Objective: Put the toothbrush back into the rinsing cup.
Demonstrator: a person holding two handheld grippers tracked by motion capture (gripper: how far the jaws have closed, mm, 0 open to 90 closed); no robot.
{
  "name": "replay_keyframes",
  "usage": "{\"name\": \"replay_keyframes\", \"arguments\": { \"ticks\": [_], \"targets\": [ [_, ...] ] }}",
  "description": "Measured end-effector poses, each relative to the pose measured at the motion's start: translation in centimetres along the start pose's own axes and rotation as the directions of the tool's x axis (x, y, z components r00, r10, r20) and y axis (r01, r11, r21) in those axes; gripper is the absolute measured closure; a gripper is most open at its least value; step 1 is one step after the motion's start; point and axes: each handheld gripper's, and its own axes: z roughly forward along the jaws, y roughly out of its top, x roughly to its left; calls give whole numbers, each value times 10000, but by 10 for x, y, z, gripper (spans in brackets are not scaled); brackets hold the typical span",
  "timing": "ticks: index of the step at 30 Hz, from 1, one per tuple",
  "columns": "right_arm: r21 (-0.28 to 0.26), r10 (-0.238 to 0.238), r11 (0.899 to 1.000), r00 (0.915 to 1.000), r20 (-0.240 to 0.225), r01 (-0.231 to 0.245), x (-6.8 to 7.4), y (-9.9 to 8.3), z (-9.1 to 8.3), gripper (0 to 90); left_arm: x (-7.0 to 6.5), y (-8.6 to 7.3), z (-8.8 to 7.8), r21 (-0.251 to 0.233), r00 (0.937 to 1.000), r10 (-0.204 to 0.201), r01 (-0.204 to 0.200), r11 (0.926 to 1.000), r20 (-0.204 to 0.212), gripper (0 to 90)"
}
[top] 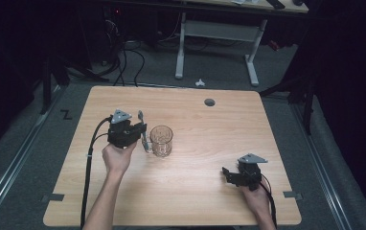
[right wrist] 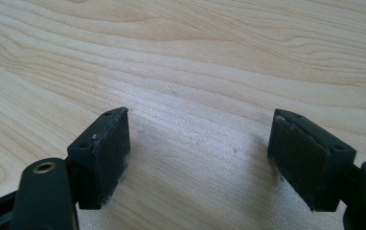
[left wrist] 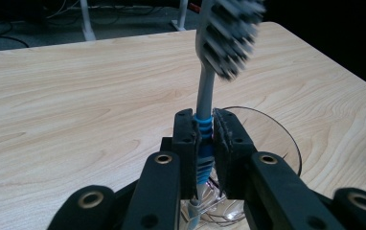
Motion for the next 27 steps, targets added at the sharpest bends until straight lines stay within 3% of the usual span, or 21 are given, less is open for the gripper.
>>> {"name": "replay_keyframes", "arguments": {
  "ticks": [27],
  "targets": [
    [-2,-2,10000,10000,1,2,0,0,0,227,-3,-18,4,-80,9999,30,-31,10000,-158,802]
  ]
}}
